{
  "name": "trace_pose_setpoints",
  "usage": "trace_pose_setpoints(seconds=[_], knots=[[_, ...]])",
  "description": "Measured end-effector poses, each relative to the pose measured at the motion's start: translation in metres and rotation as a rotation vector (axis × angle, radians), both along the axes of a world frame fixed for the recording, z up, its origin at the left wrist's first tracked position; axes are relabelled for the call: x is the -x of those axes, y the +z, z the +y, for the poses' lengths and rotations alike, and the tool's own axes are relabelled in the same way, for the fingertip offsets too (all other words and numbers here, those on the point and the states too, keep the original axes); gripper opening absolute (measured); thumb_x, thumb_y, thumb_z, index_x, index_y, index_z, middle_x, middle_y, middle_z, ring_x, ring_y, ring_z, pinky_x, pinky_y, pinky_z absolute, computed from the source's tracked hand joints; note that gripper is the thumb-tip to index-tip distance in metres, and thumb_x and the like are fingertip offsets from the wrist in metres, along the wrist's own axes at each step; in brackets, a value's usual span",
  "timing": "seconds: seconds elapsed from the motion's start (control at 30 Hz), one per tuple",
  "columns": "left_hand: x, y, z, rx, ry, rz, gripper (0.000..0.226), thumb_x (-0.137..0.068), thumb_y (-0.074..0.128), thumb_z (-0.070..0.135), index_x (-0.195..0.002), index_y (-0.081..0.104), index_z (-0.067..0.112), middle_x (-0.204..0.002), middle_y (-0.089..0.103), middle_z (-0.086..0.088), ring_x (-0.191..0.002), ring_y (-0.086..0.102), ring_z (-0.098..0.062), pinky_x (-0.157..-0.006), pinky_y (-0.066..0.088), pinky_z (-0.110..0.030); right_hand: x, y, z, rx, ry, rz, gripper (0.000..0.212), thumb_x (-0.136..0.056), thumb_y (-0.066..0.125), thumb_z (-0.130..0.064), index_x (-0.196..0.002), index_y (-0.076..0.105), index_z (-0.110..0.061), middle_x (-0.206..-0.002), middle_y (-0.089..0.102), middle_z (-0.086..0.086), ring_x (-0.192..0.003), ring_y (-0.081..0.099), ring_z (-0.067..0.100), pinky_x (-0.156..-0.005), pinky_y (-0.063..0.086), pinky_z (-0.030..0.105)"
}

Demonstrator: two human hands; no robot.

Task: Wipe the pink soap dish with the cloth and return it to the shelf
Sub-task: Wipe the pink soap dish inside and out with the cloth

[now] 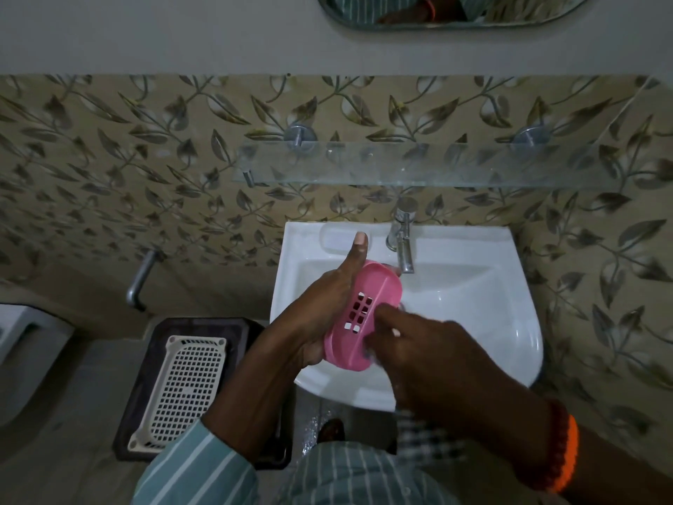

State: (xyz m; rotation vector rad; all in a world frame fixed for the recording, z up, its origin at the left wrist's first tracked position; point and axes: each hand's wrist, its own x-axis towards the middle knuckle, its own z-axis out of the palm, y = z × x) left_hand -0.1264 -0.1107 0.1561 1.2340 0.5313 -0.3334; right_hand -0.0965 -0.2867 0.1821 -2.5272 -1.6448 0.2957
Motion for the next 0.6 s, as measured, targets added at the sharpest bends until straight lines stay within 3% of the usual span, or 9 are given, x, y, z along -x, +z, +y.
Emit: trace_pose_setpoints(seconds=[0.13,0.23,0.3,0.43,0.57,0.6], knots=[[0.005,-0.002,-0.001,0.088,0.025,0.023,0.075,-0.075,0.06,0.085,-0.099,0.081,0.017,-0.096,0.078,-0.02,-0.082,0.075,-0.032,-0.079,0.062,-0.046,-0.023,0.01,0.004,-0.07,-0.163,-0.192,0.017,-0.086,0.061,-0.012,-0.102,0.063,-0.01,-0.103,0.059,0.009,-0.075,0.062,0.026,-0.049,0.053,0.037],[0.005,-0.008,-0.007,0.04,0.079,0.006,0.079,-0.075,0.057,0.087,-0.109,0.079,0.019,-0.105,0.076,-0.022,-0.09,0.074,-0.031,-0.087,0.061,-0.049,-0.004,0.007,0.01,-0.098,-0.271,-0.187,0.012,-0.088,0.061,-0.01,-0.098,0.063,-0.004,-0.095,0.059,0.015,-0.064,0.059,0.026,-0.047,0.053,0.037],[0.005,-0.01,-0.009,0.036,0.103,-0.014,0.08,-0.077,0.049,0.089,-0.116,0.077,0.025,-0.109,0.074,-0.022,-0.095,0.07,-0.03,-0.095,0.058,-0.051,0.015,-0.001,0.013,-0.138,-0.341,-0.076,0.011,-0.09,0.059,-0.014,-0.099,0.061,-0.007,-0.095,0.057,0.012,-0.064,0.058,0.025,-0.053,0.055,0.038],[0.006,-0.017,-0.003,0.181,0.145,-0.118,0.079,-0.082,0.048,0.086,-0.124,0.073,0.024,-0.102,0.077,-0.02,-0.088,0.075,-0.031,-0.082,0.062,-0.043,0.046,-0.018,0.015,-0.243,-0.497,0.249,0.009,-0.096,0.044,-0.023,-0.096,0.053,-0.022,-0.101,0.051,-0.003,-0.084,0.057,0.02,-0.075,0.051,0.036],[0.006,-0.024,-0.009,0.421,0.188,-0.219,0.08,-0.082,0.056,0.079,-0.13,0.067,0.015,-0.105,0.074,-0.023,-0.09,0.074,-0.034,-0.082,0.062,-0.045,0.048,-0.015,0.02,-0.378,-0.625,0.454,0.018,-0.096,0.05,-0.031,-0.094,0.063,-0.02,-0.094,0.064,-0.004,-0.084,0.06,0.009,-0.07,0.043,0.007],[0.005,-0.026,-0.013,0.453,0.22,-0.237,0.078,-0.084,0.055,0.077,-0.129,0.068,0.016,-0.105,0.074,-0.023,-0.09,0.074,-0.034,-0.083,0.062,-0.045,0.047,-0.013,0.023,-0.391,-0.642,0.49,0.016,-0.095,0.052,-0.029,-0.091,0.064,-0.019,-0.091,0.066,-0.003,-0.082,0.063,0.01,-0.068,0.043,0.005]])
